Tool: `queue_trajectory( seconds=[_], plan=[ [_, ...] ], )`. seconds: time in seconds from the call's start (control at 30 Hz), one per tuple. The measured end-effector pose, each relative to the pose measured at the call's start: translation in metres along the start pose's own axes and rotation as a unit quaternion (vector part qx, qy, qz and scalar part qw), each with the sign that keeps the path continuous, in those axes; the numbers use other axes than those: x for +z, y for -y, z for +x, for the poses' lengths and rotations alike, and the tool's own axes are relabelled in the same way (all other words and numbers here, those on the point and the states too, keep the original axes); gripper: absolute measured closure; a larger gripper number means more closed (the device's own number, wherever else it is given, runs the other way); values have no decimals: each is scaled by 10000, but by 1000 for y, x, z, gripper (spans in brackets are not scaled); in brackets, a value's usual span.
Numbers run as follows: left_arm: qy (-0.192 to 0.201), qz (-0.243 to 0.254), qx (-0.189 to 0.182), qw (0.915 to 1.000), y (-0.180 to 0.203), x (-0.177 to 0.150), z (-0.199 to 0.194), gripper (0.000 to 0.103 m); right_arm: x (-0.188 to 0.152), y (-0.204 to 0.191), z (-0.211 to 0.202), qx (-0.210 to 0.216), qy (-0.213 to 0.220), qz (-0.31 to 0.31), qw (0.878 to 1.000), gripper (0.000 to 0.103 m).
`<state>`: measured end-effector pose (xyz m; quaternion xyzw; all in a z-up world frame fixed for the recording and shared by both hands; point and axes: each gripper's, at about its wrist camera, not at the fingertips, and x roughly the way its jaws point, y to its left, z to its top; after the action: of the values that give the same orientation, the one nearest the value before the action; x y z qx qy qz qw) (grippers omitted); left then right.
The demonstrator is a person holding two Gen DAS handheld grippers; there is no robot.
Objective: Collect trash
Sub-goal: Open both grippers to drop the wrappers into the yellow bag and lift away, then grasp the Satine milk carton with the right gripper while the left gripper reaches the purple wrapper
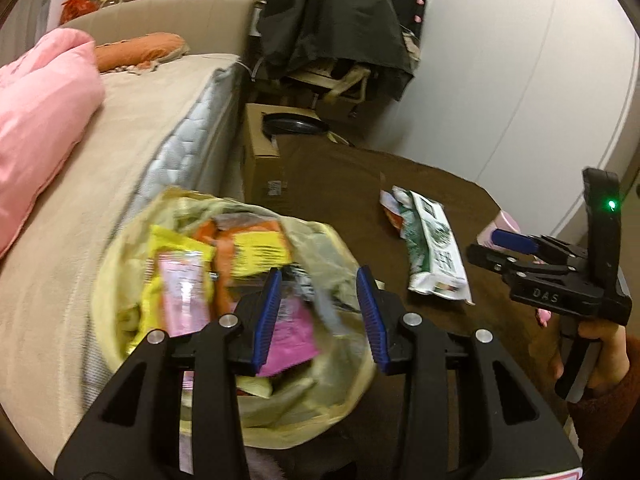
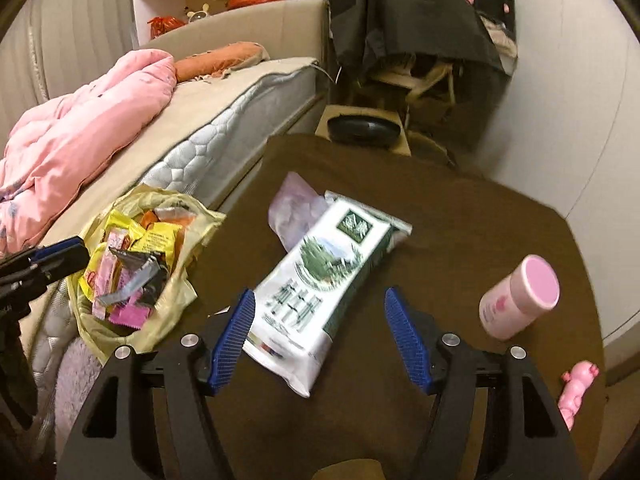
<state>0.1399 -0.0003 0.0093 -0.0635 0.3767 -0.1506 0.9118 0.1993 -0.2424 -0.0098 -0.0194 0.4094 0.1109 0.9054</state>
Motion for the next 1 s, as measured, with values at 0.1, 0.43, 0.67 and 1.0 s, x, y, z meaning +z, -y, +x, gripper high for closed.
queue_trajectory(
  seconds=[0.1, 0.43, 0.67, 1.0],
  plan=[
    [-47, 91, 38, 9999, 10, -2, 7, 66, 2, 3, 12, 139, -11, 254, 9996, 40],
    [-146, -22, 145, 9998, 1, -2, 20, 66, 24, 0, 64, -48, -210, 413, 9989, 40],
    [-174, -58, -240, 9995, 4, 1, 39, 66, -3, 32, 39, 227, -359, 299, 9987, 51],
    [-347, 42, -581, 9977, 45, 27, 98, 66, -44, 70, 3, -29, -396, 274, 9988, 53]
  ],
)
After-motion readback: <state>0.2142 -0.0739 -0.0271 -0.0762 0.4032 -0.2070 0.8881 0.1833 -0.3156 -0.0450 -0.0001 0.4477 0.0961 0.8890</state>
